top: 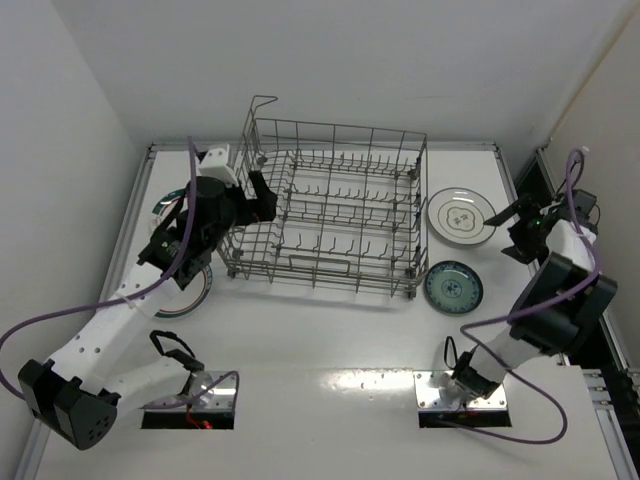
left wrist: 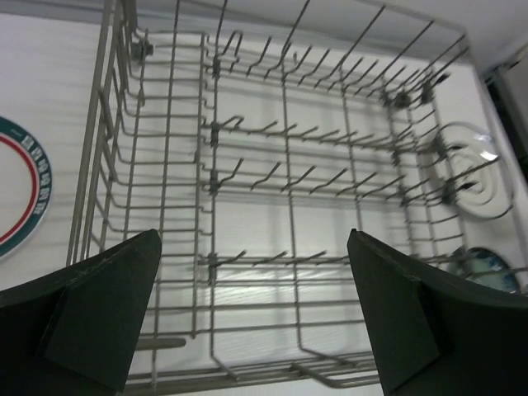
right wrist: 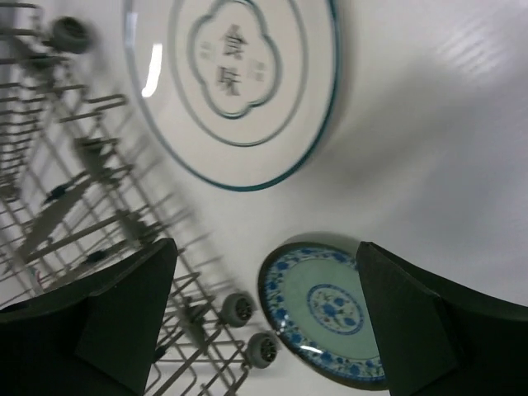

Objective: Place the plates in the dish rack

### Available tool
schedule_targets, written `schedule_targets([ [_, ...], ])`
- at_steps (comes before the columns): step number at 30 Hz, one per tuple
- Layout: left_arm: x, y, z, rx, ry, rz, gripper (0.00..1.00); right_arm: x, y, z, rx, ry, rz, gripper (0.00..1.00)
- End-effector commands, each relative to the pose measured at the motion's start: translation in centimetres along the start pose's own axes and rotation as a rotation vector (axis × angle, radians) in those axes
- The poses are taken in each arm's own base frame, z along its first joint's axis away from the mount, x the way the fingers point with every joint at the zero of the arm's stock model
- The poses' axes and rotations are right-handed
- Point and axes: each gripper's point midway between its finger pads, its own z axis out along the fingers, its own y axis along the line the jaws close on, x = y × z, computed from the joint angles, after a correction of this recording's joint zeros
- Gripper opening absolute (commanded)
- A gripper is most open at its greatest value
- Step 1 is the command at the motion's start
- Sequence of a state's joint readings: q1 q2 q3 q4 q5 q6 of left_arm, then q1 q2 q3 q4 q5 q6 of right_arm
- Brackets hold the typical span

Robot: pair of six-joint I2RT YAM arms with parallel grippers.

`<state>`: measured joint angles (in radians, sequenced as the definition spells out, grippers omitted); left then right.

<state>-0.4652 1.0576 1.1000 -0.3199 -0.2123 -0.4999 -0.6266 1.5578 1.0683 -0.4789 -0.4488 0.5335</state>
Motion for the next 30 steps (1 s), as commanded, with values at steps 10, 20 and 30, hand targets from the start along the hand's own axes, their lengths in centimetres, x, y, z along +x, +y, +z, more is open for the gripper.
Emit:
schedule_targets([
  [10, 5.2, 1.6, 1.2, -0.016, -0.023, 0.081, 0.99, -2.3, -3.4, 7.0, 0.113, 0.119, 0.015, 0.84],
  [20, 5.8, 2.7, 1.3, -0.072, -0.044, 0.074, 0.99, 1.1, -5.0, 12.6, 0.178, 0.273, 0.049, 0.81],
  [30, 5.6, 3.1, 1.3, -0.092, -0.053, 0.074, 0.99, -0.9, -4.0, 11.2, 0.252, 0.213, -0.037, 0.0],
])
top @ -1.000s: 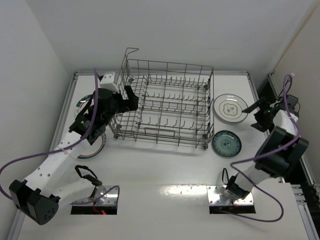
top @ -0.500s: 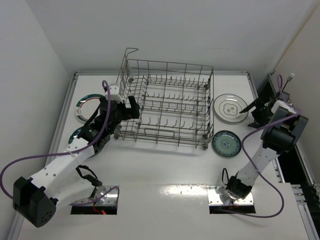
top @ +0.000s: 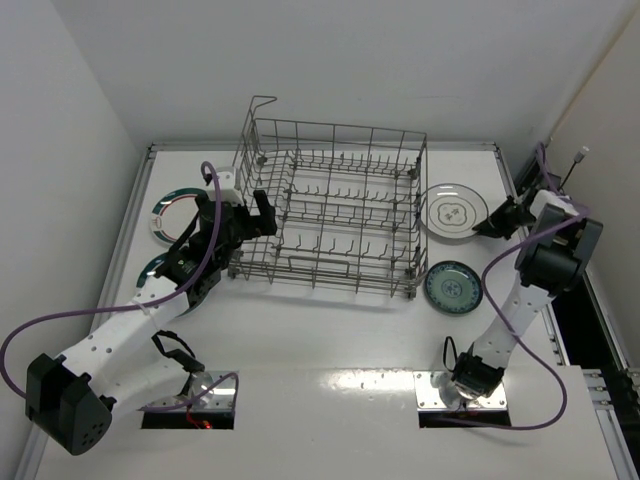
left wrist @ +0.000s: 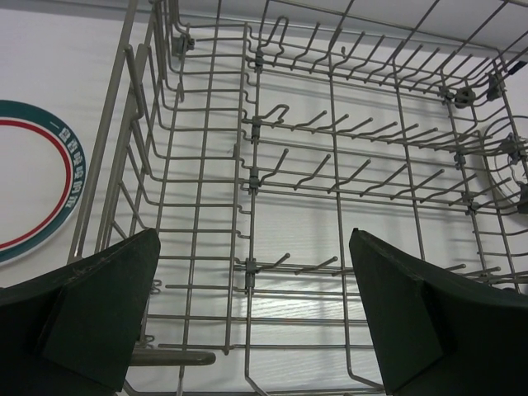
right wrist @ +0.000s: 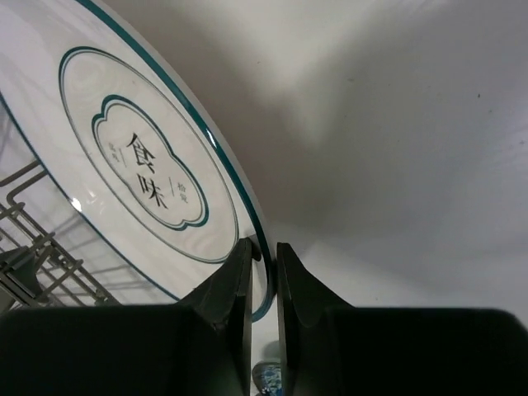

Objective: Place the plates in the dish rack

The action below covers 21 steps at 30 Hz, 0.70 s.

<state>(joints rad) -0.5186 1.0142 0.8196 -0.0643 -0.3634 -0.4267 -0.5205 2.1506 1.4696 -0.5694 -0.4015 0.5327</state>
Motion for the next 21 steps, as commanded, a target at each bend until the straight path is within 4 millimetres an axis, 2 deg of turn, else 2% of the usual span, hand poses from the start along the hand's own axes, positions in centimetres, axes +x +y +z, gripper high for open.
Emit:
schedule_targets([
  [1, 0.5, 0.1, -0.3, -0.008, 0.005, -0.007, 0.99, -0.8, -1.2, -2.6, 0.148, -0.092, -0.06, 0.0],
  [2, 0.5, 0.1, -0.3, -0.008, 0.005, -0.007, 0.99, -2.0, 0.3, -5.2, 0.139, -0.169, -0.074, 0.0],
  [3, 0.6, -0.1, -0.3, 0.004, 0.01, -0.007, 0.99, -2.0, 0.6, -6.8, 0.152, -0.194, -0.078, 0.0],
  [5, 0.6, -0.1, -0.3, 0.004, 0.01, -0.007, 0.99, -3.4, 2.5, -10.5, 0.18, -0.314, -0.098, 0.0],
  [6, 0.6, -0.1, -0.3, 0.004, 0.01, -0.007, 0.99, -3.9, 5.0, -14.3, 0.171, -0.403, -0.136, 0.0],
  [7, 0.9, -0.1, -0.1, 0.0, 0.019, -0.012, 0.99, -4.5, 5.4, -16.5, 0.22, -0.474, -0.144, 0.0],
  [8, 0.9, -0.1, -0.1, 0.0, 0.019, -0.012, 0.99, -4.6, 7.3, -20.2, 0.223, -0.558, -0.168, 0.0],
  [10, 0.9, -0.1, -0.1, 0.0, 0.019, -0.012, 0.99, -4.2, 9.2, -23.5, 0.196, -0.626, -0.203, 0.0],
  [12, 0.9, -0.1, -0.1, 0.0, 0.019, -0.012, 0.99, -3.2, 11.5, -27.7, 0.178, -0.716, -0.245, 0.0],
  [14, 1.2, 0.1, 0.1, -0.011, 0.024, -0.009, 0.99, -2.2, 12.7, -30.0, 0.164, -0.76, -0.275, 0.0],
  [15, 1.2, 0.1, 0.1, -0.011, 0.024, -0.009, 0.99, -1.2, 14.0, -30.5, 0.137, -0.769, -0.312, 0.0],
  [16, 1.6, 0.2, 0.1, -0.014, 0.032, -0.006, 0.99, -0.2, 14.9, -32.1, 0.104, -0.802, -0.329, 0.0],
  [18, 1.9, 0.2, 0.3, -0.017, 0.04, -0.002, 0.99, 1.8, 16.8, -32.8, 0.08, -0.817, -0.389, 0.0],
  [20, 1.9, 0.2, 0.3, -0.017, 0.04, -0.002, 0.99, 3.4, 17.7, -34.2, 0.074, -0.854, -0.415, 0.0],
  [21, 1.9, 0.2, 0.3, -0.017, 0.04, -0.002, 0.99, 5.2, 18.4, -33.4, 0.068, -0.819, -0.458, 0.0],
])
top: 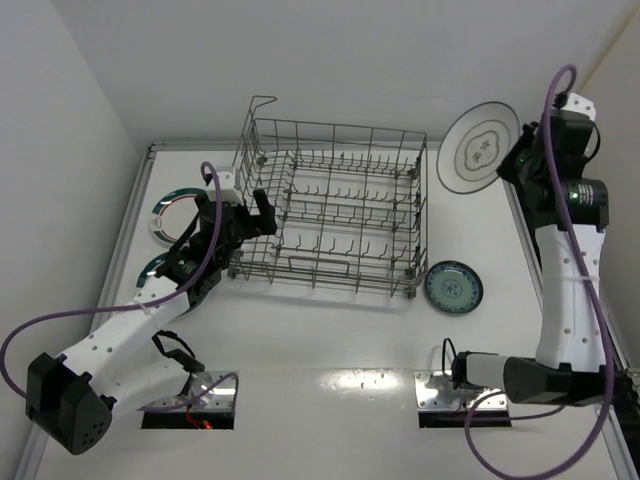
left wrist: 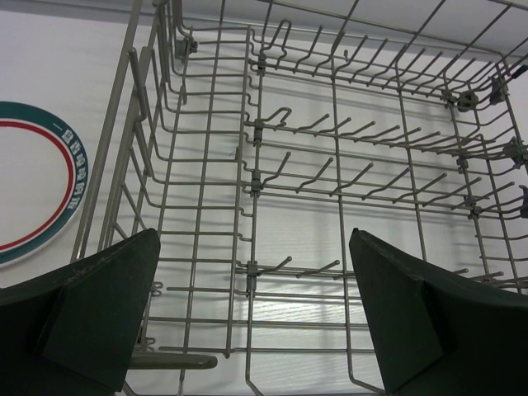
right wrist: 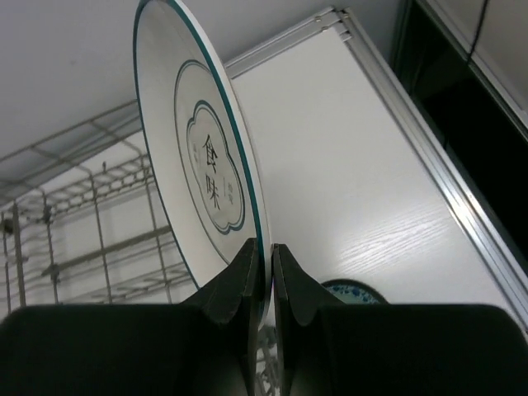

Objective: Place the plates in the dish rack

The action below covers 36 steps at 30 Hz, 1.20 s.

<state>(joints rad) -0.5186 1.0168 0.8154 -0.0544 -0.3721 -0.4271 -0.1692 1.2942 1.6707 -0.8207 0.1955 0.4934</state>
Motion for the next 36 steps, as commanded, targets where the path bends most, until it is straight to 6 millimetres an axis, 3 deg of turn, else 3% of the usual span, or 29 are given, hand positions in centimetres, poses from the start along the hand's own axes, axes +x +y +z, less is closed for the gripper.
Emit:
schedule_targets([
  [1, 1.9, 0.1, 0.1, -0.01, 0.046, -0.001, 0.99, 1.1, 1.7, -1.8, 0.013, -0.004, -0.071, 0.0],
  [5, 1.9, 0.1, 0.1, -0.01, 0.046, -0.001, 0.99, 4.6, 4.2, -2.6, -0.015, 0.058, -0.14, 0.0],
  [6, 2.1, 0.2, 0.3, -0.013, 0.054, 0.003, 0.99, 6.4, 5.0, -2.7, -0.025, 0.091, -0.184, 0.0],
  [7, 2.1, 0.2, 0.3, -0.013, 0.054, 0.003, 0.99, 6.9, 4.8, -2.5, 0.007, 0.088, -0.181, 0.0],
  [8, 2.1, 0.2, 0.3, -0.013, 0.054, 0.003, 0.99, 8.8, 5.0, -2.3, 0.007, 0.122, -0.218, 0.0],
  [14, 2.1, 0.2, 0.3, -0.013, 0.054, 0.003, 0.99, 13.4, 5.2, -1.4, 0.071, 0.186, -0.273, 0.0],
  [20, 2.1, 0.2, 0.3, -0.013, 0.054, 0.003, 0.99, 14.9, 6.5, -0.2, 0.127, 0.187, -0.358, 0.0],
  [29, 2.1, 0.2, 0.3, -0.013, 0.054, 0.003, 0.99, 18.0, 10.9, 1.9, 0.138, 0.257, -0.484, 0.01],
  [31, 2.1, 0.2, 0.3, -0.013, 0.054, 0.003, 0.99, 18.2, 11.8, 1.7, 0.128, 0.262, -0.491, 0.07],
  [34, 2.1, 0.2, 0.3, -0.013, 0.054, 0.003, 0.99, 18.4, 12.5, 0.8, 0.093, 0.283, -0.502, 0.28],
  [36, 2.1, 0.2, 0.3, -0.013, 0.054, 0.003, 0.99, 18.0, 12.1, -0.1, 0.085, 0.29, -0.5, 0.35],
])
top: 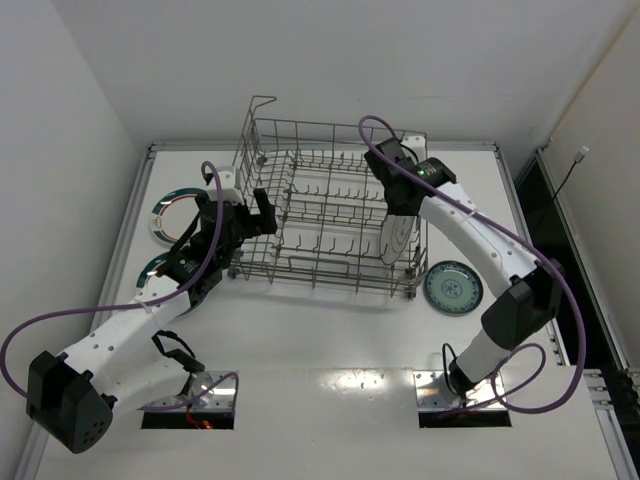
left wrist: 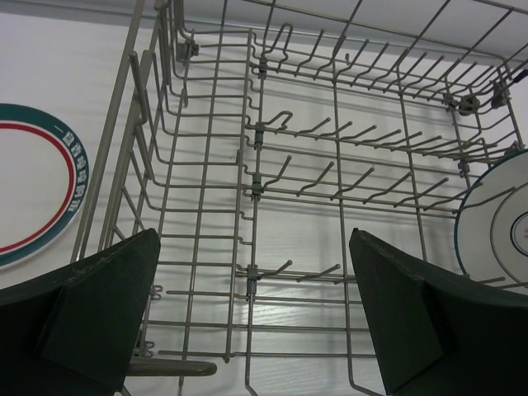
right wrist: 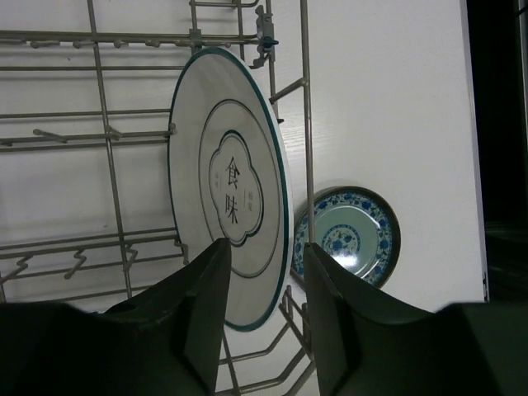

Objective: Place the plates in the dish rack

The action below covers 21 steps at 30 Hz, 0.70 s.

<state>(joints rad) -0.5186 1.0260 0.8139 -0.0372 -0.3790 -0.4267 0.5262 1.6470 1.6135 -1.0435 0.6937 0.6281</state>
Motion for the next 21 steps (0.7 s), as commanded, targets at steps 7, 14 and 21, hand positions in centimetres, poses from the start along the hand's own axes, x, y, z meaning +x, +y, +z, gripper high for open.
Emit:
schedule_targets([
  [7, 2.2, 0.2, 0.0, -0.009, 0.062, 0.005, 0.99, -1.4, -9.7, -7.3, -0.018, -0.14, 0.213, 0.65],
  [14, 1.9, 0.1, -0.1, -0.006, 0.054, 0.002, 0.99, 12.0, -15.4, 1.9, -0.084, 0.123, 0.489, 0.83],
  [21, 1.7, 0.1, -0.3, -0.003, 0.046, -0.002, 0.99, 19.7, -17.3, 7.3, -0.278, 0.314, 0.812, 0.85],
])
